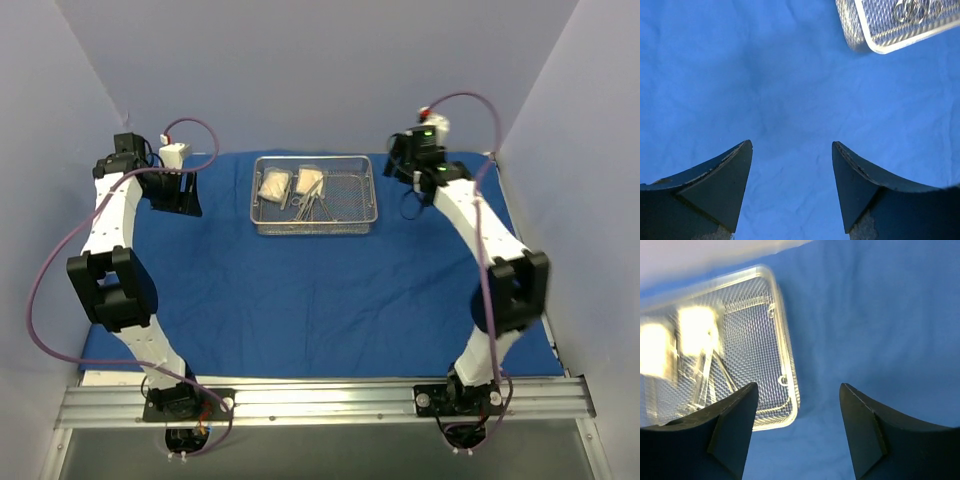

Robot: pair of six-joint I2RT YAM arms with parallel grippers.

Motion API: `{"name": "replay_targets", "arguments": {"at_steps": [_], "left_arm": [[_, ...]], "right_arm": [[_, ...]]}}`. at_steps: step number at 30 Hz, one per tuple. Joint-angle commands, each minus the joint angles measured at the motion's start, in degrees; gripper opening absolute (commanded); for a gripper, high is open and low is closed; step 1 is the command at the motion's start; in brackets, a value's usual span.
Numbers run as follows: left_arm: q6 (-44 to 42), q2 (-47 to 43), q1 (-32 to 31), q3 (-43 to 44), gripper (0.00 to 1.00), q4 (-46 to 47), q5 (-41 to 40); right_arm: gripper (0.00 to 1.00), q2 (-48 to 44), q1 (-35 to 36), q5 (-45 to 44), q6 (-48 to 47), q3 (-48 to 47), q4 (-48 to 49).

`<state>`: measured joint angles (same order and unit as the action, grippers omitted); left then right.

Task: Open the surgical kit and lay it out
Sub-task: Move the container from the surgical kit.

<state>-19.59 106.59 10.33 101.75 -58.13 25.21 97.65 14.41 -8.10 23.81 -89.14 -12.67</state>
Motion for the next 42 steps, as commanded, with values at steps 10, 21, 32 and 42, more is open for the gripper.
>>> {"name": "replay_targets", "arguments": {"at_steps": [10,21,32,42], "left_arm": [[4.9,9.4,-3.2,12.1,0.74,0.2,-2.7],[4.7,10.9,-2.7,12.8,0.73,-0.4,-2.4],[4.9,12.1,-2.2,12.7,0.73,-0.1,-3.3],[5.4,12.3,-2.0,12.3,0.73,0.3,-3.1]], "right_arm": [[0.53,32.7,8.2,-6.1,-9.3,-29.7,-12.3],[0.34,35.1,8.3,-9.8,-10.5,-34.9,-13.8],[0.51,37.8,5.7,-6.8,-12.5,-36.0,-12.6],[0.39,42.1,3.8,-2.4,-12.8,-36.2,-12.2]]}}
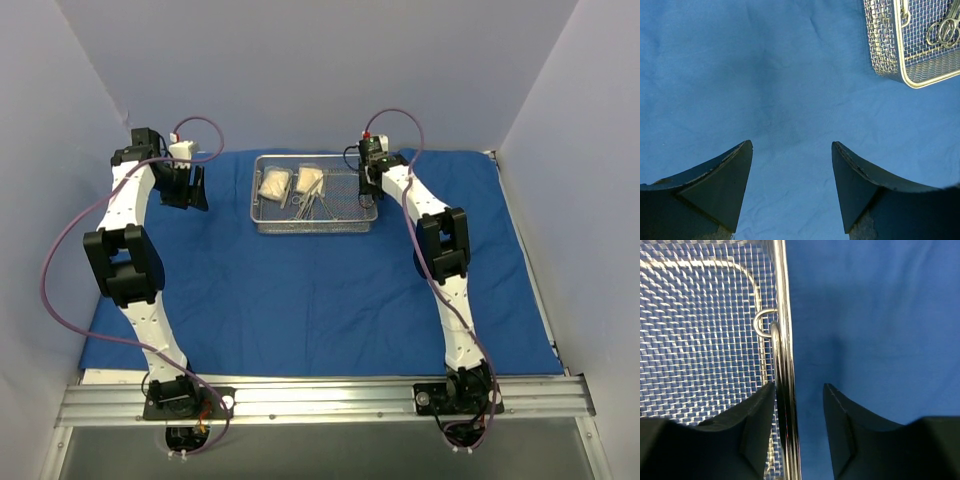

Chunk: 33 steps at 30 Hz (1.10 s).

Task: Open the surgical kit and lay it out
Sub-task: Move the container from the surgical kit.

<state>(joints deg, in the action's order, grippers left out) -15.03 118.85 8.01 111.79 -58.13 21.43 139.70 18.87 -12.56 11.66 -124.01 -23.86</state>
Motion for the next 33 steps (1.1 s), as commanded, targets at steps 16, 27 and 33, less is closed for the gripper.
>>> {"name": "replay_targets", "arguments": {"at_steps": [16,27,33], "left_arm": [[0.8,0.0,0.3,2.6,0.73,0.1,-0.2],[0.6,0.9,0.3,3.6,0.73,-0.1,-0.8],[0.5,1.4,0.2,3.8,0.73,-0.1,-1.6]], "right_arm": [[0.0,-9.0,-9.7,3.5,-6.0,9.5,2.8],[0.0,-16.0,-21.6,6.5,-15.8,21.0,9.1],[0.0,-11.0,-21.9,3.8,-25.9,15.7,10.2]]}}
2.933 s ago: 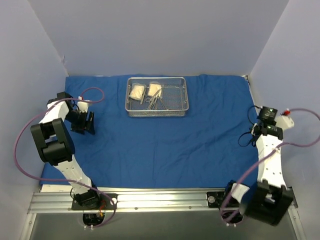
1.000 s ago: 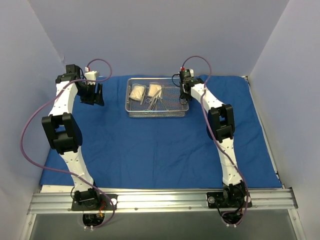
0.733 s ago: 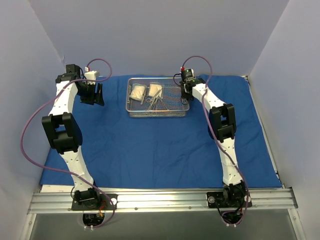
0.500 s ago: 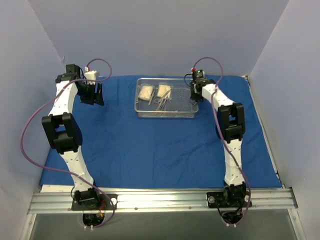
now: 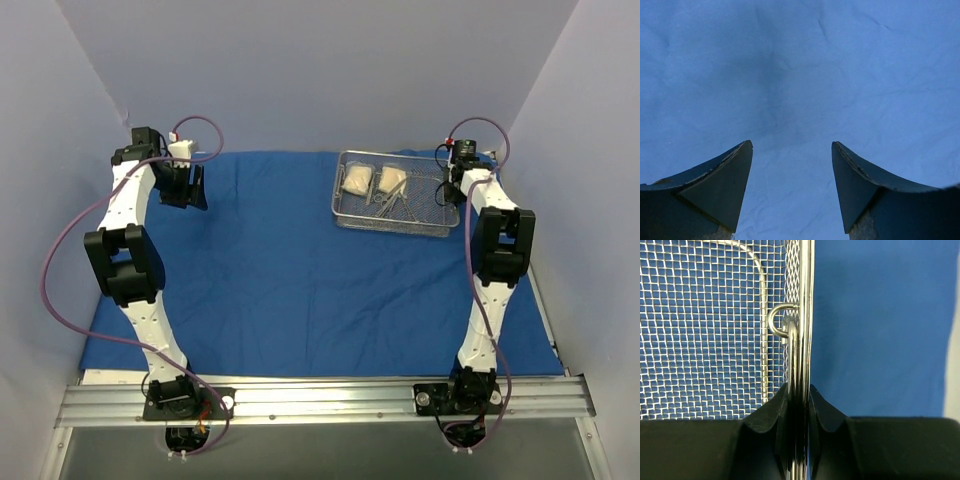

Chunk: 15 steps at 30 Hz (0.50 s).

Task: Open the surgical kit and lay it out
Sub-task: Move the container from the surgical kit.

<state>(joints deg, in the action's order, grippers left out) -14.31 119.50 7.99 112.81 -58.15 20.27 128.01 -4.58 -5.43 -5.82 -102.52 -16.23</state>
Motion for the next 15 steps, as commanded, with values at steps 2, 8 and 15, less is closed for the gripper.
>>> {"name": "replay_targets", "arguments": {"at_steps": [2,8,15], "left_arm": [[-0.3,1.0,0.2,2.8,0.73,0.0,-0.8],[-0.2,1.8,0.1,3.1,0.73,0.0,-1.7],[-0.5,2.5,-0.3,3.5,0.74,-0.3,-2.8]], "right_arm": [[0.0,3.7,1.1,-5.6,-11.4,-10.1,1.9],[0.0,11.7,-0.2,-13.4,-17.3,-20.9,0.3],[0.0,13.5,-3.3,-14.9,-21.9,-22.8,2.3]]}}
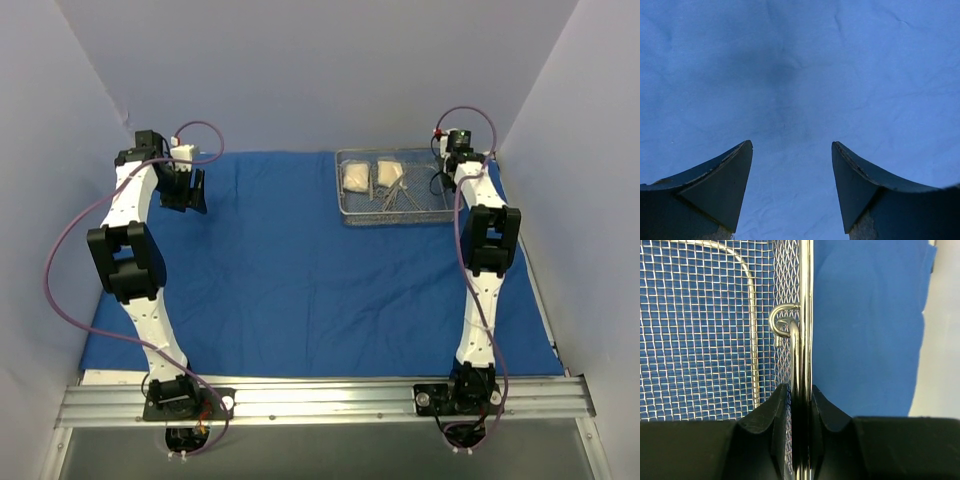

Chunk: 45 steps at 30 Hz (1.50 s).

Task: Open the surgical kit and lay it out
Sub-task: Move the container from the surgical kit.

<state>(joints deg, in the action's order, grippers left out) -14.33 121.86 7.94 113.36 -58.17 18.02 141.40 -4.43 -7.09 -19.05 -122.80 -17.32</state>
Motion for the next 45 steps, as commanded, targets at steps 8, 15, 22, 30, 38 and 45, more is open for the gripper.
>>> {"name": "replay_targets", "arguments": {"at_steps": [8,15,22,30,38,45], "left_arm": [[-0.4,1.2,-0.5,2.9,0.73,-0.3,-1.1],[-0.5,1.9,-0.6,3.3,0.73,-0.4,-1.2],[-0.9,1.0,-0.9,2.7,0.73,-0.3,-1.3],[-1.1,-2.7,-1.0,0.1,0.73,0.5,0.1],[-1.8,-13.3,-1.6,-6.0,0.74,0.4,1.4],[-3.3,-29.4,-3.1,-17.3,0.74,2.2,1.3]], "right_arm": [[0.0,1.2,-5.7,-15.1,-12.2,-3.5,4.4],[0.08,0.4,-6.8,-13.3,-10.8,-2.7,4.7],[0.59,-0.9,-5.1,-19.6,-7.8,-3.6,7.5],[0.75,-10.1,1.0,-27.0,1.4,5.5,13.7],[0.72,-19.7,7.2,-20.9,14.2,14.0,8.6],[0.56,-29.8,11.5,-15.4,30.9,26.0,7.4]]}}
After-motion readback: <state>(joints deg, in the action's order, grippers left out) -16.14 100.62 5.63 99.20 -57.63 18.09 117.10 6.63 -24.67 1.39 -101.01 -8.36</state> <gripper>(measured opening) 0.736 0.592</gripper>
